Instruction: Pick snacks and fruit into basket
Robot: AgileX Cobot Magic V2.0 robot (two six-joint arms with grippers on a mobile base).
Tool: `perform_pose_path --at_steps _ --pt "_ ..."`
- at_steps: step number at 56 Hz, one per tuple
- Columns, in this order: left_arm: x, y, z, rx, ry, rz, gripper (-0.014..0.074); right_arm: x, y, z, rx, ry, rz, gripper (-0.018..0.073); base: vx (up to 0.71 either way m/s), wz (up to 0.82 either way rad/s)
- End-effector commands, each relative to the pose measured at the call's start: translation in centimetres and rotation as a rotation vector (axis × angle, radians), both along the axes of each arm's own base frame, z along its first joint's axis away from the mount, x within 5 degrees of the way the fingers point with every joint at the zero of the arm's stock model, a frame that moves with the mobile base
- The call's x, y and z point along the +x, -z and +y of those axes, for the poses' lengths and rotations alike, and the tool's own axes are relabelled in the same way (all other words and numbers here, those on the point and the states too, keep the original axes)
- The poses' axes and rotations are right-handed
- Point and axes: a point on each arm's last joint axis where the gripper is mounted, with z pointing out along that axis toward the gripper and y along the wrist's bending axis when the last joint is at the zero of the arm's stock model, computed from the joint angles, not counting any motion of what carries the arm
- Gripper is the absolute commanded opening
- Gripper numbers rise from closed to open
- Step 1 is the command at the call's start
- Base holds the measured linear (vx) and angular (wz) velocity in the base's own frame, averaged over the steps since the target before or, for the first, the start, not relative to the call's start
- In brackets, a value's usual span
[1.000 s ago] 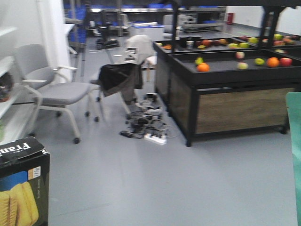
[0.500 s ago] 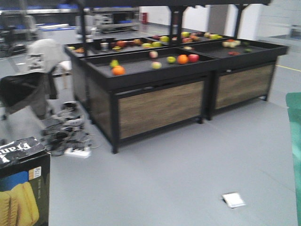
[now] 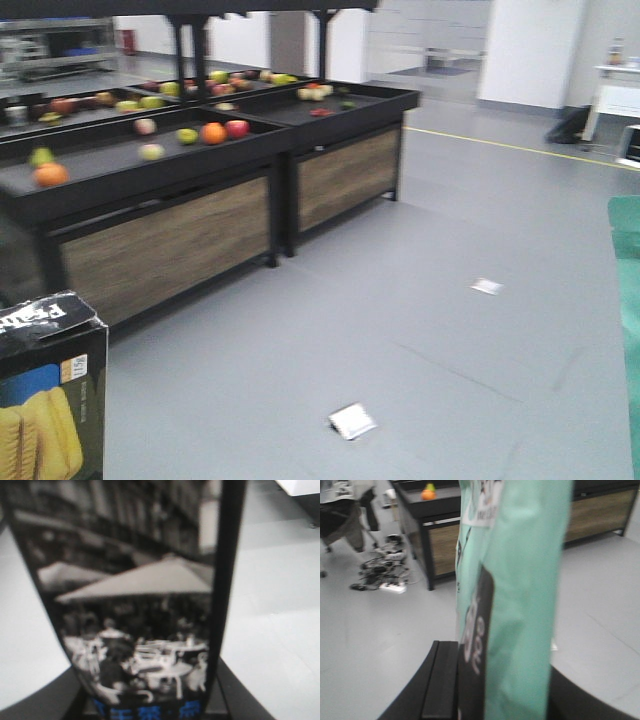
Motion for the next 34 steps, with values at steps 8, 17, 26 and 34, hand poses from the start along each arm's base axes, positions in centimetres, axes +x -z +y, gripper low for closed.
perform_pose_path --at_steps 8,17,26,34 --pt "0.05 -1.86 -0.05 -0.077 -0.004 -0.083 -0.0008 0.01 -1.84 0.02 0.032 -0.009 -0.121 -0.0007 0.23 -0.71" --pt "0.03 -1.8 -0.03 -0.072 -0.004 -0.077 -0.0008 0.01 -1.84 0.02 0.032 -0.009 -0.121 -0.0007 0.22 -0.67" --pt "0.03 -1.8 -0.03 -0.072 -0.004 -0.077 -0.0008 0.01 -1.84 0.02 0.032 -0.009 -0.121 -0.0007 0.22 -0.63" --pt "0.03 -1.8 -0.03 -0.072 -0.004 -0.077 -0.0008 0.01 -1.84 0.02 0.032 -0.009 -0.121 -0.0007 0.23 -0.61"
